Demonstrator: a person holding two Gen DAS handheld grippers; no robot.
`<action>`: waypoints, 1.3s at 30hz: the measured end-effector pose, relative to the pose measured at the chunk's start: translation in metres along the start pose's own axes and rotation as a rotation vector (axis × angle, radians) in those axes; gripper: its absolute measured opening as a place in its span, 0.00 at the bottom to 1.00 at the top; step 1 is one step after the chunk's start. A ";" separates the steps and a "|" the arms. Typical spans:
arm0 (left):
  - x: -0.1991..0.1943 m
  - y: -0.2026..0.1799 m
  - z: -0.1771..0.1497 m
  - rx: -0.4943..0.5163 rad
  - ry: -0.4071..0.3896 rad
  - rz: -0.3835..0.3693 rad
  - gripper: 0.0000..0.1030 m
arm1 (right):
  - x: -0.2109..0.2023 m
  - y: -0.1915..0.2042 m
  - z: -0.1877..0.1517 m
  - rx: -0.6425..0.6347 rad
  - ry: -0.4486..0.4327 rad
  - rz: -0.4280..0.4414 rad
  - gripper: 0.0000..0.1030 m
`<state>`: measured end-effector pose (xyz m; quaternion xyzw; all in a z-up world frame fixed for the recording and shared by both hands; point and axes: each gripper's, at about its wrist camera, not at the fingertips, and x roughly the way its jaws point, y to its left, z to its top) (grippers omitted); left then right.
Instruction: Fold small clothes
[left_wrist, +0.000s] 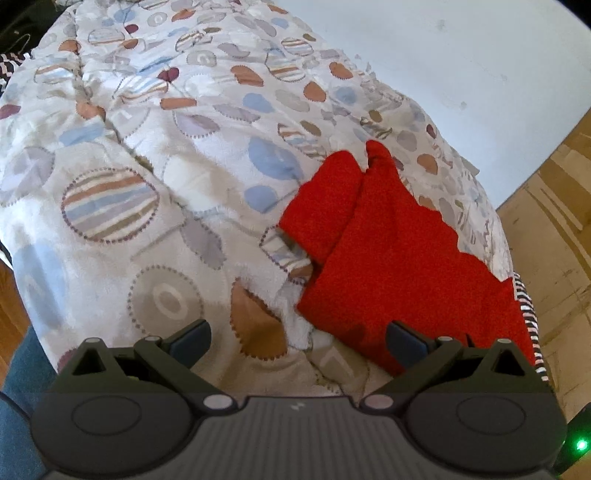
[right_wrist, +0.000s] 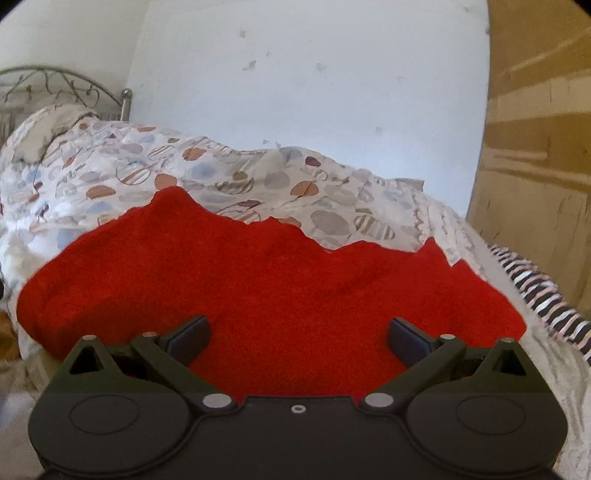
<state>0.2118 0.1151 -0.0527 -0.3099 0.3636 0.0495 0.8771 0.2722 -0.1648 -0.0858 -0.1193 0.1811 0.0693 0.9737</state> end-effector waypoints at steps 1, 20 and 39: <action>0.002 0.000 -0.001 -0.006 0.007 -0.004 1.00 | -0.001 0.003 -0.001 -0.018 -0.007 -0.012 0.99; 0.035 -0.021 0.033 0.103 -0.094 -0.033 1.00 | -0.010 -0.060 -0.010 0.087 -0.019 0.037 1.00; 0.101 -0.013 0.078 0.243 -0.008 -0.051 1.00 | -0.013 -0.062 -0.036 0.157 -0.141 0.038 1.00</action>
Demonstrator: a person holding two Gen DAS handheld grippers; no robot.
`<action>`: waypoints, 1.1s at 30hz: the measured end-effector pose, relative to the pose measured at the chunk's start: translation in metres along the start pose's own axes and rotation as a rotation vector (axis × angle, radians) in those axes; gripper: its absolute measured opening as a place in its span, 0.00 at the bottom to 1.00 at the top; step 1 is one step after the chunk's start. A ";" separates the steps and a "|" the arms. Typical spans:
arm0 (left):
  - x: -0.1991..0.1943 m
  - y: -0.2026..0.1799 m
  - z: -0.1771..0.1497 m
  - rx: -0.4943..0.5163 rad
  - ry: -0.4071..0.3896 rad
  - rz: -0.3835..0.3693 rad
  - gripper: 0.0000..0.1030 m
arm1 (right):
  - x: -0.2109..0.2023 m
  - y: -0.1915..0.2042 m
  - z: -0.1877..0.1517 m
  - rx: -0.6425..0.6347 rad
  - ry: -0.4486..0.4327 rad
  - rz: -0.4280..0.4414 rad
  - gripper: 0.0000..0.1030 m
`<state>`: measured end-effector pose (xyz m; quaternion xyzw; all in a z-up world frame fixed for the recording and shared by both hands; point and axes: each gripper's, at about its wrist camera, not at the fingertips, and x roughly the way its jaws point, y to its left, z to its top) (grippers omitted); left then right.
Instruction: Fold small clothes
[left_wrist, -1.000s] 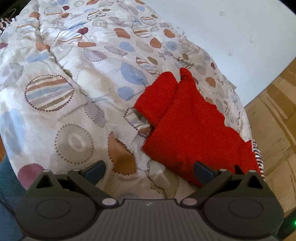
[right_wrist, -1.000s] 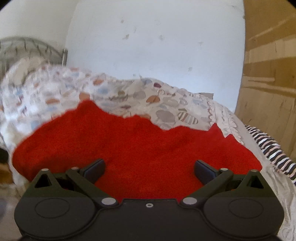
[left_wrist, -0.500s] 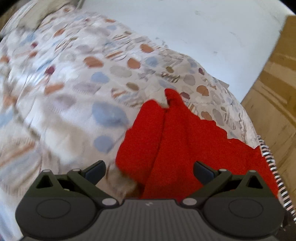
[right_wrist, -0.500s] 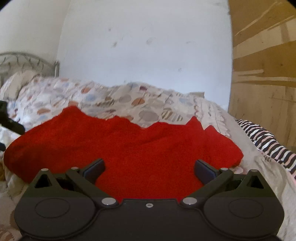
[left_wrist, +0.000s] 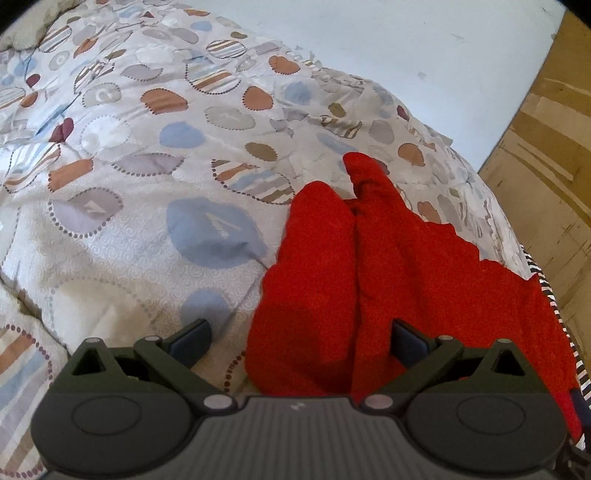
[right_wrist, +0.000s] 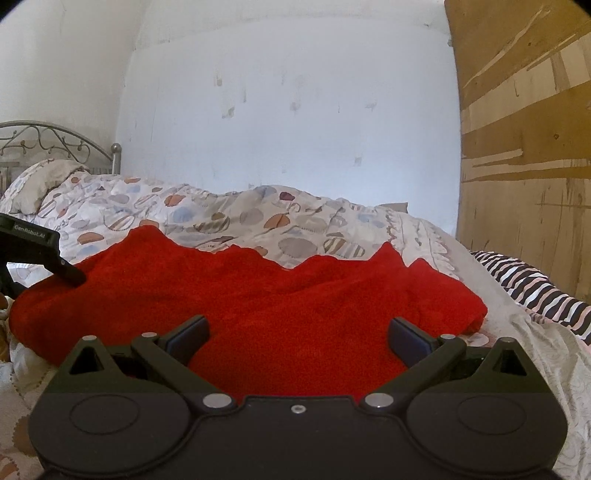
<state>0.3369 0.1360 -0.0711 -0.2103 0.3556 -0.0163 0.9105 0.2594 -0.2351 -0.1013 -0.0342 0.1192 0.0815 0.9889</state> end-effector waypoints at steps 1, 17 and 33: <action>0.000 0.000 0.000 0.000 0.001 0.001 1.00 | 0.000 0.000 0.000 0.000 0.000 0.000 1.00; 0.001 0.001 0.003 -0.002 0.010 -0.004 1.00 | -0.001 0.000 0.000 -0.001 -0.002 -0.001 1.00; -0.002 0.007 0.001 -0.030 0.011 -0.134 0.56 | -0.001 0.000 -0.001 -0.002 -0.004 -0.001 1.00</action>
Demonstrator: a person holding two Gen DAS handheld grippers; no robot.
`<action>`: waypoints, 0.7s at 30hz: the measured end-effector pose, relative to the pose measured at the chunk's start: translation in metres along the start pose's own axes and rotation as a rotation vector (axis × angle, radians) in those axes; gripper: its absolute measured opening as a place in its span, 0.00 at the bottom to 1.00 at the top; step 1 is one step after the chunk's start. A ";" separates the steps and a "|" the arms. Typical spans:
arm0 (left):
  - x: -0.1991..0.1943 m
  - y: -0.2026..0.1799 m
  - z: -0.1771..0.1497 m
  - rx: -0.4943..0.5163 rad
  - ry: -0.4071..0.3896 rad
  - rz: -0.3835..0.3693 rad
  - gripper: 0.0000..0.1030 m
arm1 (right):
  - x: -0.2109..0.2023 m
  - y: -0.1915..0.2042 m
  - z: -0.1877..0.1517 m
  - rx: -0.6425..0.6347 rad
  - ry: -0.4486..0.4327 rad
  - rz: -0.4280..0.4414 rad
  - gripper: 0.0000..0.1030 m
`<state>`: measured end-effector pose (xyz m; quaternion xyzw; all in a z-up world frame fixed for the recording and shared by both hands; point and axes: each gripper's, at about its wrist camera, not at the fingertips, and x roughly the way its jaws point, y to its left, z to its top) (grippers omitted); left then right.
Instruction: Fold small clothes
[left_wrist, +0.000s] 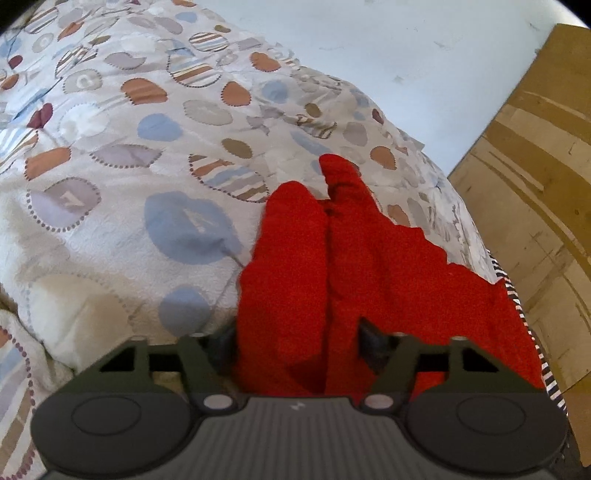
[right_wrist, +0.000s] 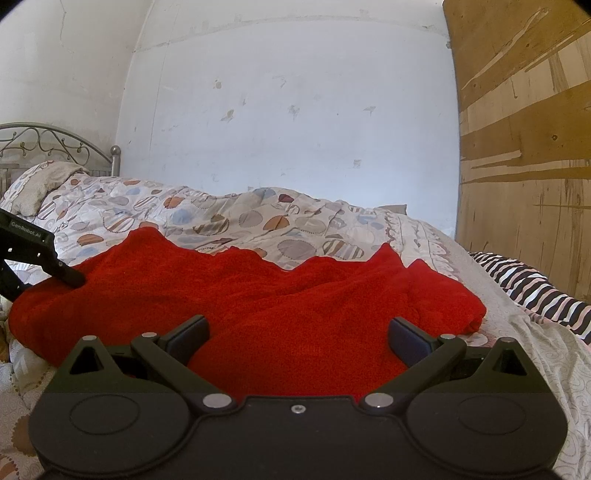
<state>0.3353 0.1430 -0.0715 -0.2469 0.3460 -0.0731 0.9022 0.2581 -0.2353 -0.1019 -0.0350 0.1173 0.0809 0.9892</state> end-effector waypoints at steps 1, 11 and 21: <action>0.000 0.001 0.000 -0.011 0.006 -0.014 0.47 | 0.000 0.000 0.000 0.000 0.000 0.000 1.00; -0.015 -0.018 -0.003 -0.065 -0.099 -0.020 0.23 | 0.002 0.000 0.007 -0.012 0.032 -0.013 1.00; -0.024 -0.132 0.040 0.165 -0.147 -0.107 0.19 | -0.019 -0.012 0.035 -0.011 0.031 -0.044 1.00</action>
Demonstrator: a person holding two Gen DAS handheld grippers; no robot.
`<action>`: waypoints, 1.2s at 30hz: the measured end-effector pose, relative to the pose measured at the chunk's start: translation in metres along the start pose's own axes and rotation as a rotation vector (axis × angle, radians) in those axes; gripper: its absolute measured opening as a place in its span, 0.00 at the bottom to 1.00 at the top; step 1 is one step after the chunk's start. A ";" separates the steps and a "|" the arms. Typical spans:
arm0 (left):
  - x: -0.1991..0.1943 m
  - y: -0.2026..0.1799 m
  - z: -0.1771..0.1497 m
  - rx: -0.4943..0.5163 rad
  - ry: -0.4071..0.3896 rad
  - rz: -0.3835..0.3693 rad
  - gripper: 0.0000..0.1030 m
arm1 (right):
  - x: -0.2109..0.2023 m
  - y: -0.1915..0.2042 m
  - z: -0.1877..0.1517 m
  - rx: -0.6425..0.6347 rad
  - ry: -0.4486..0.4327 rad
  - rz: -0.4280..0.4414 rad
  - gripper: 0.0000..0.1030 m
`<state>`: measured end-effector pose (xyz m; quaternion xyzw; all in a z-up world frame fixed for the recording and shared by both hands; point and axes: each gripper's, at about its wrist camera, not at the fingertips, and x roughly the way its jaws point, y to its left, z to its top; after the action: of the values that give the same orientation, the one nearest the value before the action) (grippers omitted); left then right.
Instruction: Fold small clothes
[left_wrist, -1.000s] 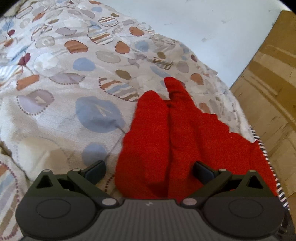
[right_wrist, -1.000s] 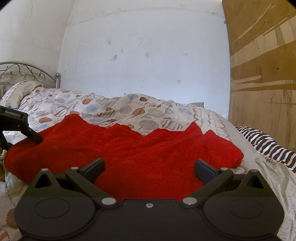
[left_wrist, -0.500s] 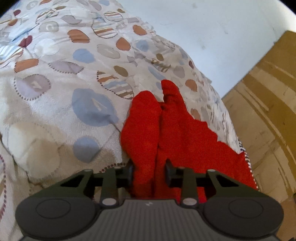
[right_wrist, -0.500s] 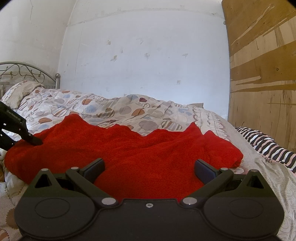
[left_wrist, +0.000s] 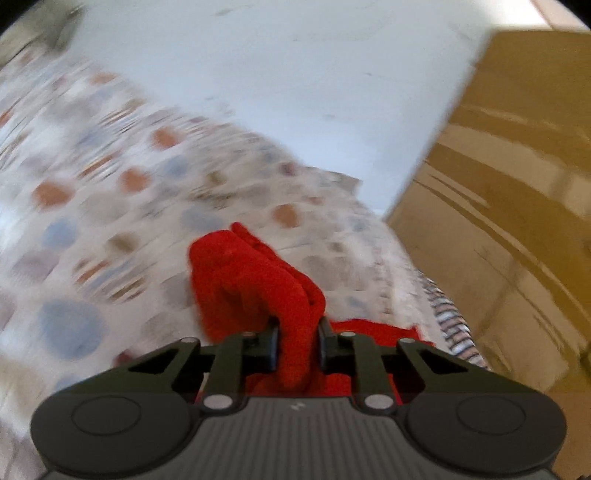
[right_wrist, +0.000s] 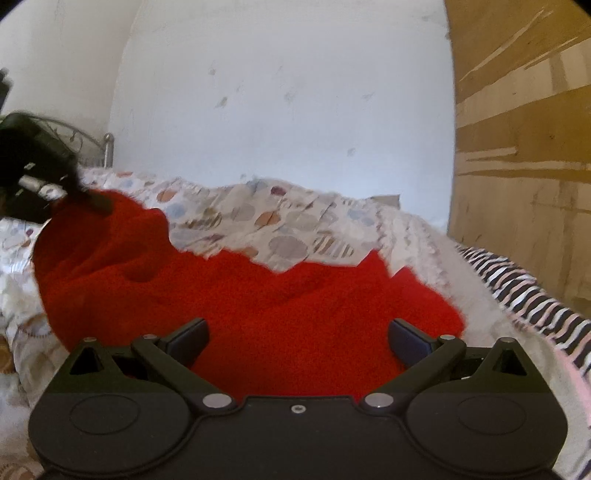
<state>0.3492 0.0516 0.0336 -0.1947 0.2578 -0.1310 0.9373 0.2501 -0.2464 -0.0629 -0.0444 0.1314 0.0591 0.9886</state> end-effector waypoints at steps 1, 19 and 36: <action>0.005 -0.018 0.003 0.043 0.004 -0.013 0.19 | -0.006 -0.005 0.003 -0.008 -0.012 -0.016 1.00; 0.067 -0.173 -0.081 0.452 0.131 -0.107 0.22 | -0.064 -0.114 -0.033 0.127 0.187 -0.374 1.00; 0.052 -0.143 -0.081 0.403 0.132 -0.259 0.38 | 0.056 -0.181 0.070 0.638 0.271 0.315 0.99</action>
<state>0.3285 -0.1182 0.0090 -0.0261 0.2599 -0.3110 0.9138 0.3447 -0.4122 0.0027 0.2789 0.2782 0.1600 0.9051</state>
